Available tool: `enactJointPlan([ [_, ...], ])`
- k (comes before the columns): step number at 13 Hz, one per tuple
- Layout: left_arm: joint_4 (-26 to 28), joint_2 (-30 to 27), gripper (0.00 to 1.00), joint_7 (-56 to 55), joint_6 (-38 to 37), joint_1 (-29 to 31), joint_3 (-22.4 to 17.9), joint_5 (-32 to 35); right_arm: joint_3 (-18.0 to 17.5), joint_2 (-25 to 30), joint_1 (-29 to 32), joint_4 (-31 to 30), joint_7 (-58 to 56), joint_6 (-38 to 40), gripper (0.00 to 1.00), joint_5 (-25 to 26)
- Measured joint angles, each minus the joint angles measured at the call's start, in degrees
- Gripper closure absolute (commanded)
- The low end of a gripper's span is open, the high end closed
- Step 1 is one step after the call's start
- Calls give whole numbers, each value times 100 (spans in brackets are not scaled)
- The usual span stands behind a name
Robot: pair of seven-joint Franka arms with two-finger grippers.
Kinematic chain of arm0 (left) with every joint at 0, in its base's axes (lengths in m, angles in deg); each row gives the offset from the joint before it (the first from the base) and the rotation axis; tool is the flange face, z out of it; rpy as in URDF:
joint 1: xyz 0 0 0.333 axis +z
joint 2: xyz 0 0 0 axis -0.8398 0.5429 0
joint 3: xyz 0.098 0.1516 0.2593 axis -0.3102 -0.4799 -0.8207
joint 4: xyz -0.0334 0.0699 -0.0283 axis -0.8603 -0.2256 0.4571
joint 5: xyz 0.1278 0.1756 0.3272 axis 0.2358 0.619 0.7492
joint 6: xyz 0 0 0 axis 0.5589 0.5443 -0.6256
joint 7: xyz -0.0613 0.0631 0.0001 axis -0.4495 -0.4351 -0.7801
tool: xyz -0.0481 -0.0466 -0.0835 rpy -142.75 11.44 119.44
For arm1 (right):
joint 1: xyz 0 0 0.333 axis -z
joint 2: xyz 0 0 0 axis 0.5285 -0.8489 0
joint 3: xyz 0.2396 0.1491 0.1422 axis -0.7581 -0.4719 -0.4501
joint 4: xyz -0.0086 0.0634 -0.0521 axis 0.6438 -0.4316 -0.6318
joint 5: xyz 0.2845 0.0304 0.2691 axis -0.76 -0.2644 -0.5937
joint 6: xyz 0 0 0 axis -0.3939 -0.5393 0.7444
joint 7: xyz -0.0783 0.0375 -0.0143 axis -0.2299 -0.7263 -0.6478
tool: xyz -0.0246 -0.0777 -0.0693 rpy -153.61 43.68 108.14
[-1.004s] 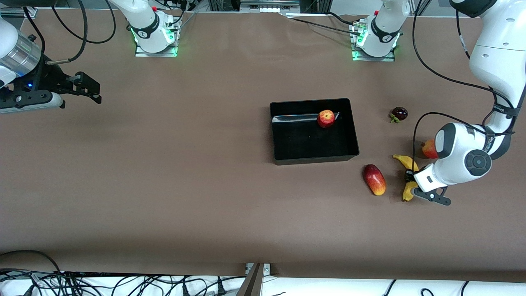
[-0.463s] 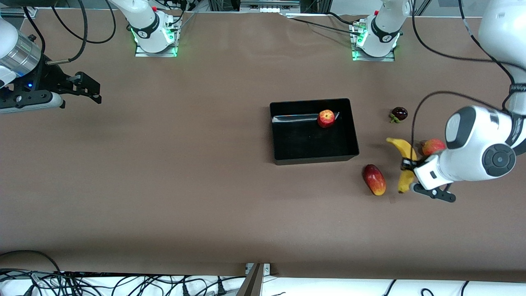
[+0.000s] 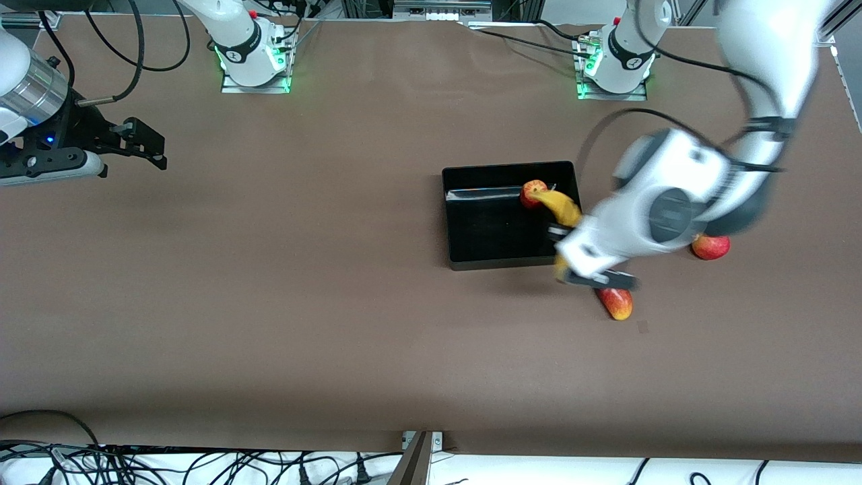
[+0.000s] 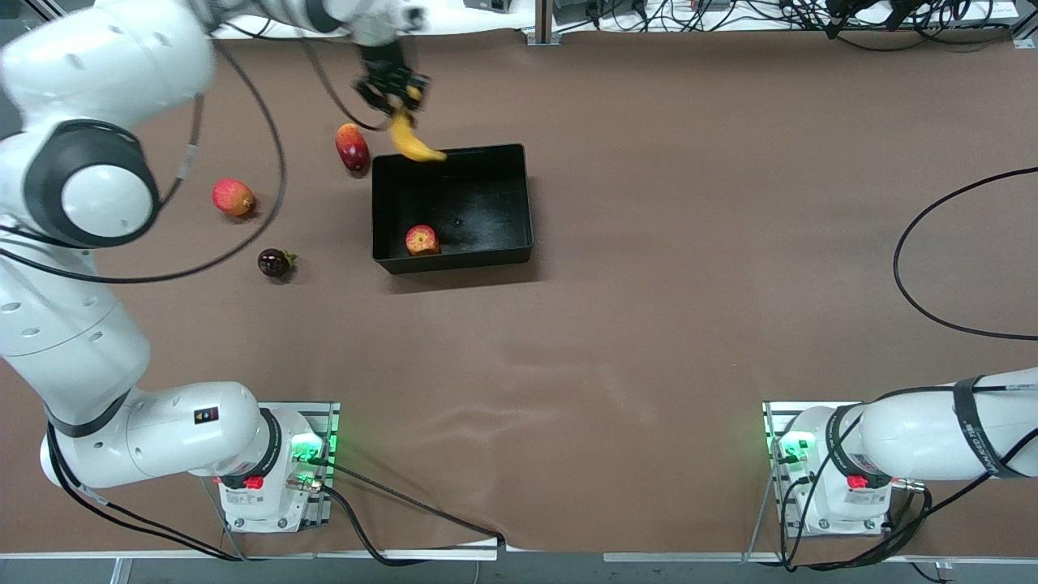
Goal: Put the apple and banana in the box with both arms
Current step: 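Carry the banana into the black box and open the left gripper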
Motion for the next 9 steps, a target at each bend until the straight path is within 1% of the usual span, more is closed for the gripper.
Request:
enactJointPlan([
  [2, 236, 181, 100, -670, 461, -567, -34, 213, 0, 0, 0, 0, 0, 2, 0, 0],
  [3, 396, 277, 100, -891, 684, -726, -48, 376, 0, 0, 0, 0, 0, 2, 0, 0],
  [7, 1104, 540, 100, -1126, 1697, -810, -168, 539, 0, 0, 0, 0, 0, 3, 0, 0],
  [9, 1442, 581, 95, -1334, 2189, -825, -242, 770, 0, 0, 0, 0, 0, 3, 0, 0],
])
